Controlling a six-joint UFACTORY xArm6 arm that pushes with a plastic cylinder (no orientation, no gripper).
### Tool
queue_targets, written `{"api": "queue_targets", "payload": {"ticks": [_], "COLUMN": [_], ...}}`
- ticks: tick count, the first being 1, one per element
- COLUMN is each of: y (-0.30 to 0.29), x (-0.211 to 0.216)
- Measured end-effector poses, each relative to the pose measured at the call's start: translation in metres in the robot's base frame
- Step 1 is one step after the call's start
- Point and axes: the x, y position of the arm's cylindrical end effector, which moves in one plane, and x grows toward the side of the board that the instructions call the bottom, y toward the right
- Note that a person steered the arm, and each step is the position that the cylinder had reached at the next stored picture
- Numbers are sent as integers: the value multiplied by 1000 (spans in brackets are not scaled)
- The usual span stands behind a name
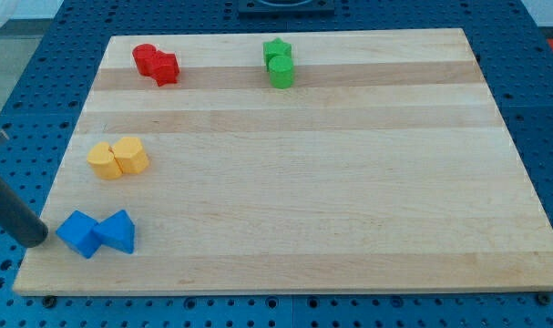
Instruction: Push the blue blocks towards the bottom center of the board
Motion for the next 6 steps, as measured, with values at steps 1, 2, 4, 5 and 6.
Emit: {"api": "queue_targets", "payload": {"ticks": [1, 2, 4, 5, 6], "y": [54, 122, 212, 225, 227], "x": [6, 6, -6, -16, -16]}}
